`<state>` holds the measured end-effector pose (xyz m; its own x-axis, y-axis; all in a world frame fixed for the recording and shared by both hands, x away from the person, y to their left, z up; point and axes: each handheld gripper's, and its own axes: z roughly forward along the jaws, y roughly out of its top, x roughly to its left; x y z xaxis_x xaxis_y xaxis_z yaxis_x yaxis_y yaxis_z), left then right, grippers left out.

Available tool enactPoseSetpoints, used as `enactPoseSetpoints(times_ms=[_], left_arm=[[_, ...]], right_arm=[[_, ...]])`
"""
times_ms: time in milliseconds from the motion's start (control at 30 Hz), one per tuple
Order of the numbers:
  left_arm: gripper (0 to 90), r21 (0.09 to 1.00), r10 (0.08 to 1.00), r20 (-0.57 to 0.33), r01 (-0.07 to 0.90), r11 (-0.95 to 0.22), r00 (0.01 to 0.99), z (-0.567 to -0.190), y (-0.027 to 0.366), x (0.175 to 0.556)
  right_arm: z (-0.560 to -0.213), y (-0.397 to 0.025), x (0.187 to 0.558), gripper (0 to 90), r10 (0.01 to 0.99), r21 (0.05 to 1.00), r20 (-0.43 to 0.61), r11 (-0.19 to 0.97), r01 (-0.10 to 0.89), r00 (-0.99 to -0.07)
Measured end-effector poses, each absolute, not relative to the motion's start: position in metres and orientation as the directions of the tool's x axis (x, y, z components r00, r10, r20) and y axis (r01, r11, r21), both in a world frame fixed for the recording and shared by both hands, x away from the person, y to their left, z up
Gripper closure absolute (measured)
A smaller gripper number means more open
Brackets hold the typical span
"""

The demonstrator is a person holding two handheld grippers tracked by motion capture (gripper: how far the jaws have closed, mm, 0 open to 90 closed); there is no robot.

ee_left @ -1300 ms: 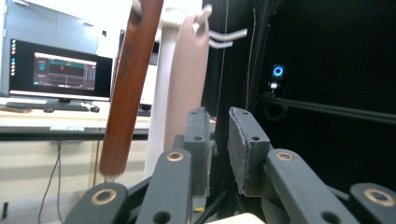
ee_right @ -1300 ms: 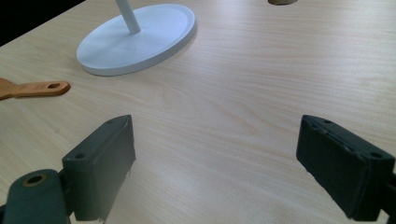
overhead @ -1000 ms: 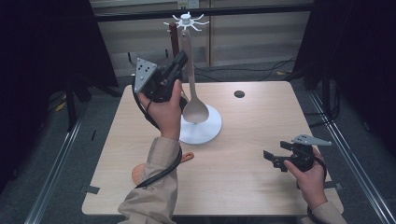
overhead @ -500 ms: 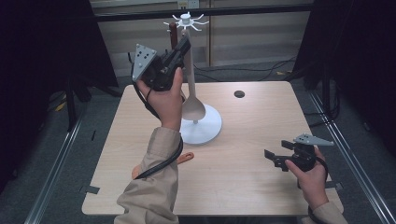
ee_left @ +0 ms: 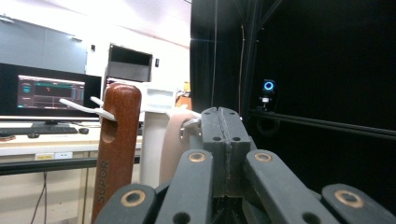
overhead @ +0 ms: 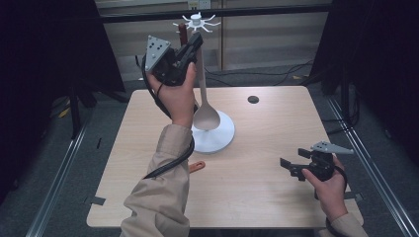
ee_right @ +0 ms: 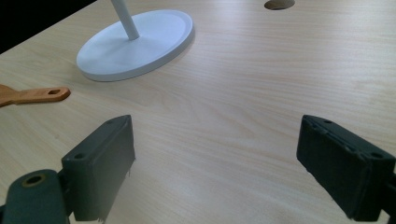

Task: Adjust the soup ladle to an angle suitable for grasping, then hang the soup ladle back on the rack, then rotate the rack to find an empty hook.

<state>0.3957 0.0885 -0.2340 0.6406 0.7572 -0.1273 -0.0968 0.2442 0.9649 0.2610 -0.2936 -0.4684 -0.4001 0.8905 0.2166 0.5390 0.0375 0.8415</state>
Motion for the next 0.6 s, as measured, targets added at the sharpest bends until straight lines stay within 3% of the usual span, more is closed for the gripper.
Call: enactPoseSetpoints(times_ms=[600], left_arm=[[90.0, 0.962, 0.774, -0.156, -0.083, 0.26, 0.614, -0.234, 0.098, 0.401]], right_arm=[[-0.469, -0.294, 0.261, 10.4, 0.89, 0.842, 0.219, 0.035, 0.538, -0.4]])
